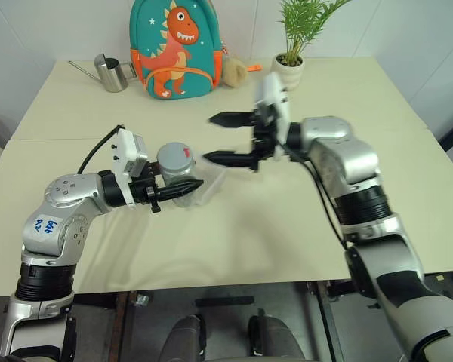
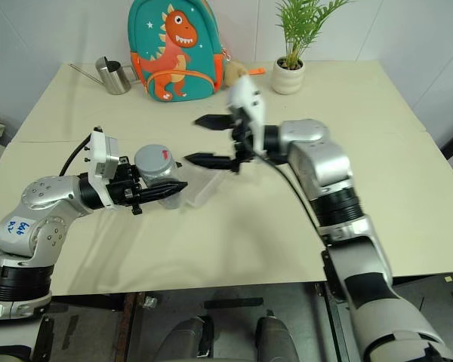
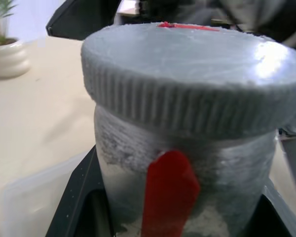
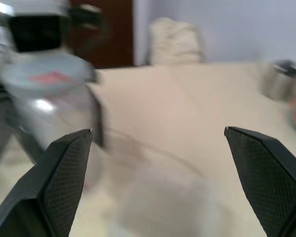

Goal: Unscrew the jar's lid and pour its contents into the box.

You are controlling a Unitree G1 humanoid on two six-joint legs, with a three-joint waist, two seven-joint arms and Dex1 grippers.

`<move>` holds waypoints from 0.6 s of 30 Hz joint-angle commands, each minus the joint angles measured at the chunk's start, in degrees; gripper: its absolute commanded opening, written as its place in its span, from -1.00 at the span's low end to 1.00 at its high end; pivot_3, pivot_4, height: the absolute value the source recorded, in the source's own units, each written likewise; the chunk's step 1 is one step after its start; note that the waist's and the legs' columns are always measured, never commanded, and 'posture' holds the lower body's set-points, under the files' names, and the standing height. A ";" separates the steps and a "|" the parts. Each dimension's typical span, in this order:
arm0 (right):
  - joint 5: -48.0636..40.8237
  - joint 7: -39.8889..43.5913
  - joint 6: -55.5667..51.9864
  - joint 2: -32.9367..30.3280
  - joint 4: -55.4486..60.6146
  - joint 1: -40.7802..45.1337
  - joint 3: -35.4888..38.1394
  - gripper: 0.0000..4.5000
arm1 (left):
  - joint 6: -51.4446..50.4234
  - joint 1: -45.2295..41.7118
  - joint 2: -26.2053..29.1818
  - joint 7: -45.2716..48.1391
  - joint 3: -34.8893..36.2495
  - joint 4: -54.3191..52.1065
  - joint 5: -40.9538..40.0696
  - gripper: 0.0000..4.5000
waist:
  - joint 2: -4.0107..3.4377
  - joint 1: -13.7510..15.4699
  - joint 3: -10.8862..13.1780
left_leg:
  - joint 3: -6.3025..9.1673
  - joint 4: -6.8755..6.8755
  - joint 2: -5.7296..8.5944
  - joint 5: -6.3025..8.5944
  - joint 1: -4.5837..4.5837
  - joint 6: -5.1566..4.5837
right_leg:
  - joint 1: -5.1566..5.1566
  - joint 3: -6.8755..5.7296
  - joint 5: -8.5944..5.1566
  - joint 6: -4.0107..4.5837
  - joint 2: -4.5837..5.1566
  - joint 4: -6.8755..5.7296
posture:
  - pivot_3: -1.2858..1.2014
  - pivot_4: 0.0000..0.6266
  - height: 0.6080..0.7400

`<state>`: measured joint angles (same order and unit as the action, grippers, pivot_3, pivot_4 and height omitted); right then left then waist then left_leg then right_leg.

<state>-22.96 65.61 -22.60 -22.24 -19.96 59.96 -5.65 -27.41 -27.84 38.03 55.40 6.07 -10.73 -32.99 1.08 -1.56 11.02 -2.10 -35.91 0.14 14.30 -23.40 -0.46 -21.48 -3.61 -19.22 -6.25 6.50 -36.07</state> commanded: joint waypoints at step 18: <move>-5.72 -3.10 -10.28 7.07 17.90 -1.79 -4.12 0.99 | 1.04 -1.54 -0.09 0.55 -0.14 -0.51 0.16 -0.16 | 0.00 0.08 0.00 | -0.05 -0.08 -0.11 0.05 0.02 0.02 | -0.02 0.06 0.00 0.00 -0.01 -0.05 | 0.03 -0.52 1.00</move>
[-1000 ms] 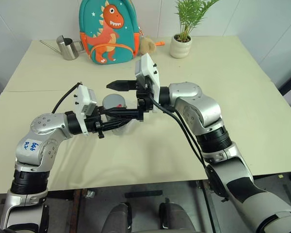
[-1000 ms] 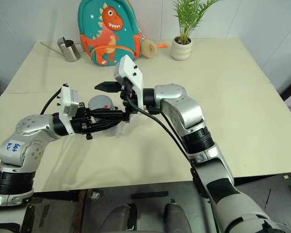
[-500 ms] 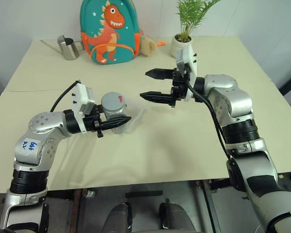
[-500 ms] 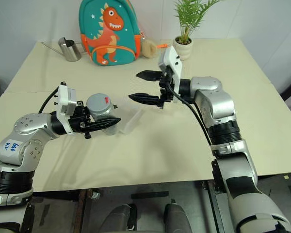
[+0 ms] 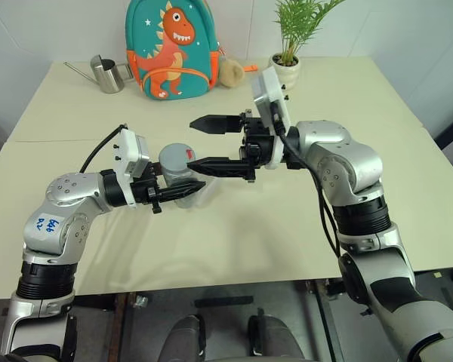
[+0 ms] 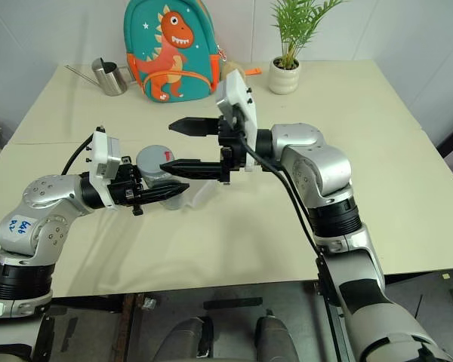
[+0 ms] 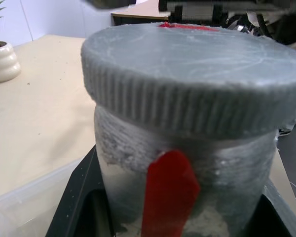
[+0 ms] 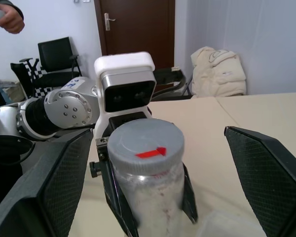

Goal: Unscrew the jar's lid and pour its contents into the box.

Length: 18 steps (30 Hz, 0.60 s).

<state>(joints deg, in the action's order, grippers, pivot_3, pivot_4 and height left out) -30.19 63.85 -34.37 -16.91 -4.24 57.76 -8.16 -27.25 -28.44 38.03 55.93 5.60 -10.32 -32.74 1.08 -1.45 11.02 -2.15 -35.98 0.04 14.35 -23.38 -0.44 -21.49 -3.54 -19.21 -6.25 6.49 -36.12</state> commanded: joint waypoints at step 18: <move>5.83 -5.14 4.31 6.84 -3.31 3.44 -2.69 0.99 | 1.03 -0.52 -0.87 -0.26 0.06 -1.29 -0.07 -0.16 | 0.01 -0.22 -0.01 | -0.01 0.00 0.04 0.03 -0.01 -0.03 | -0.05 0.02 0.00 -0.01 -0.01 -0.05 | 0.03 -0.52 1.00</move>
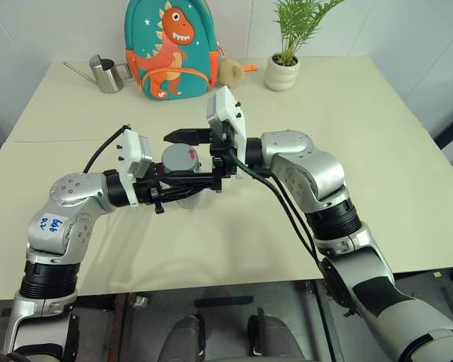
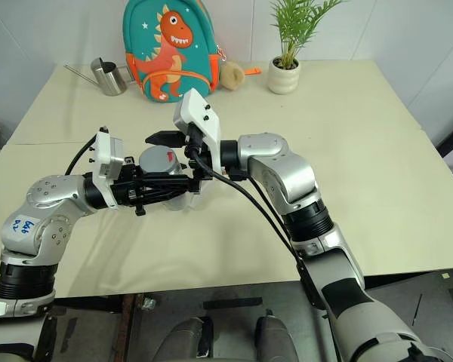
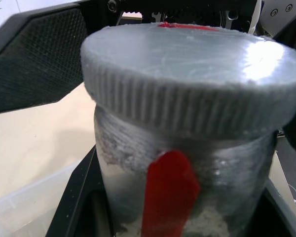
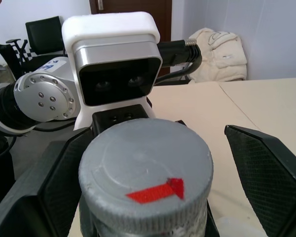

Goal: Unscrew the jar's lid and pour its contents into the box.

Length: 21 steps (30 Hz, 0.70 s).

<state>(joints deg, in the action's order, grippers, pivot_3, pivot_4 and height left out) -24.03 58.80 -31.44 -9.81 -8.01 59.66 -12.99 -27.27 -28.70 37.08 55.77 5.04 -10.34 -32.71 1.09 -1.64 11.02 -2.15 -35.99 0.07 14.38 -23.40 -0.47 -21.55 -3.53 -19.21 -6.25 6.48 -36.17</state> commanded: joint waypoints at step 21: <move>-1.53 7.73 4.43 -14.33 -5.00 -1.44 8.00 0.99 | 1.23 0.36 0.12 0.34 1.18 -1.45 -0.20 -0.16 | 0.02 -0.05 0.00 | -0.02 0.00 0.02 0.02 -0.01 -0.04 | 0.05 -0.01 0.01 -0.01 0.03 0.10 | 0.03 -0.52 1.00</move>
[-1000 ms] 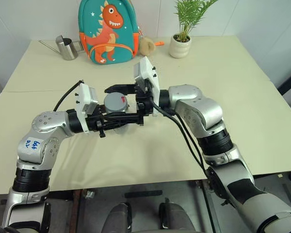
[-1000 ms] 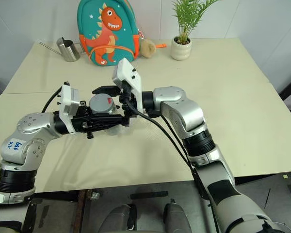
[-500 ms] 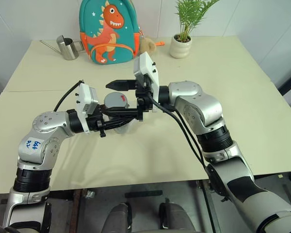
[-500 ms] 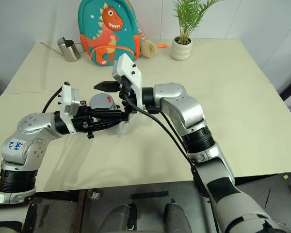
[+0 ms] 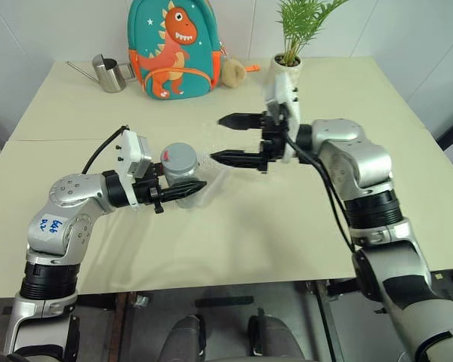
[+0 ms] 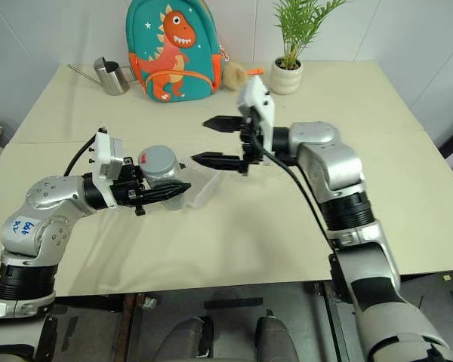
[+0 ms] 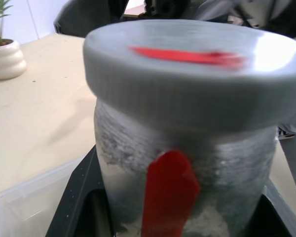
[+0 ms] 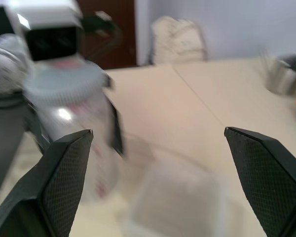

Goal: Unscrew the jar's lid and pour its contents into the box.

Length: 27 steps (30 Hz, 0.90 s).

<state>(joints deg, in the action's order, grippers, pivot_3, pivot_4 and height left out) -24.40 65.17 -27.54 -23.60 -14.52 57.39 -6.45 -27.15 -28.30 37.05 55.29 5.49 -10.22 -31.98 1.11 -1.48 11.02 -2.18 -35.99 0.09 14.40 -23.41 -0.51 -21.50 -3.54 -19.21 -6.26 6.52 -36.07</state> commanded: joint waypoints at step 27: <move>-4.54 -1.83 -7.98 9.74 11.71 3.00 -5.47 0.99 | 0.14 -0.03 0.28 3.08 0.72 -1.32 -2.09 -0.16 | 0.00 0.00 0.00 | -0.03 -0.04 -0.07 0.00 0.01 0.02 | -0.03 0.01 0.00 0.00 -0.04 -0.05 | 0.03 -0.52 1.00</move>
<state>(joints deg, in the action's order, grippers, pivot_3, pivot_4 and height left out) -28.64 63.46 -36.19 -14.26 -4.60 58.67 -12.43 -27.43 -28.30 37.11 58.36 5.59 -10.03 -33.47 1.10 -1.48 11.02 -2.19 -36.04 0.04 14.41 -23.41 -0.49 -21.53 -3.53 -19.20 -6.27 6.49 -36.12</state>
